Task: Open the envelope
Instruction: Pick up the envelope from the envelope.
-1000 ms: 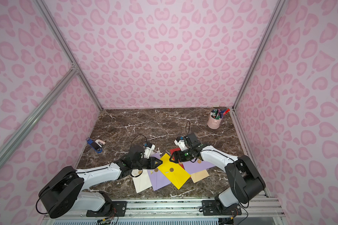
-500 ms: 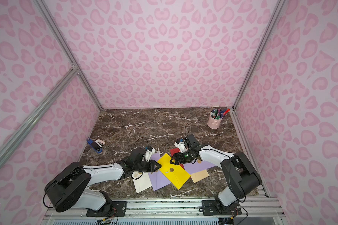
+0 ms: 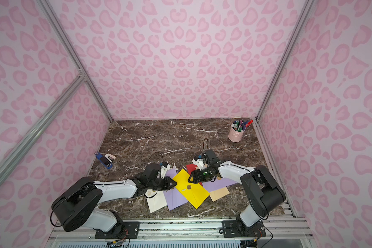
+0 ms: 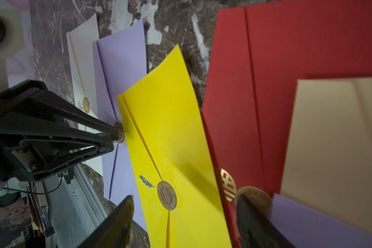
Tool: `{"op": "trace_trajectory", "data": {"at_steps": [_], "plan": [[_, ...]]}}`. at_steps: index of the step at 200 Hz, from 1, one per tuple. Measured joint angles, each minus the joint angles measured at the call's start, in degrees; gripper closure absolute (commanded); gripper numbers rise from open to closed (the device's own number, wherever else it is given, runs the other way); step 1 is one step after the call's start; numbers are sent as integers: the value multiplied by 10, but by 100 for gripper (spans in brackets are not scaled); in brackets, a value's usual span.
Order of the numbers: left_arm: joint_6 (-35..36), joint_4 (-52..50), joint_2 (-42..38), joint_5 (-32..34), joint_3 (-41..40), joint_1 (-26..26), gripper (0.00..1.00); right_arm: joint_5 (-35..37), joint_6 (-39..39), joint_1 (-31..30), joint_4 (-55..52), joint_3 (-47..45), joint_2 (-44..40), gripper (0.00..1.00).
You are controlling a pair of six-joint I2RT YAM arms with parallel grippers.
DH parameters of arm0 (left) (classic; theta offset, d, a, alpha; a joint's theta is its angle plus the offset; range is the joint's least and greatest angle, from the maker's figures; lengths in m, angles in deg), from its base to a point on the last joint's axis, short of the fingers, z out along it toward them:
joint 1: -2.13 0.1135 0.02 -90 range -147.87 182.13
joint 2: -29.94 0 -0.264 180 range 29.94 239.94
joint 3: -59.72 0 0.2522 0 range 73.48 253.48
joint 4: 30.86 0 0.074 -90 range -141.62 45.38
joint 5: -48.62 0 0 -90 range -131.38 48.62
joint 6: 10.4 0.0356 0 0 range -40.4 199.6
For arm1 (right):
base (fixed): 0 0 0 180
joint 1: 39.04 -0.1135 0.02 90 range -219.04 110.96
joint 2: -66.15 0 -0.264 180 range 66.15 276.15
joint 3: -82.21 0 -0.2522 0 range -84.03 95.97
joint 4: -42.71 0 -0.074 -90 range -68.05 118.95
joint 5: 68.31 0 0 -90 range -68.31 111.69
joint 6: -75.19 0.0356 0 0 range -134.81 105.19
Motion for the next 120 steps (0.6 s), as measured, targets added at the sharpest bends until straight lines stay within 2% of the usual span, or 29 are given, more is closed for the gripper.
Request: {"op": "trace_trajectory", "data": {"at_steps": [42,107,120], "plan": [[-6,0,6,0,-1,0,83,-34,2,0,34,-18,1,27],[-8,2,20,0,-1,0,84,-101,23,0,52,-34,7,46],[-8,5,21,-1,-1,0,84,-114,31,0,57,-34,7,47]]}}
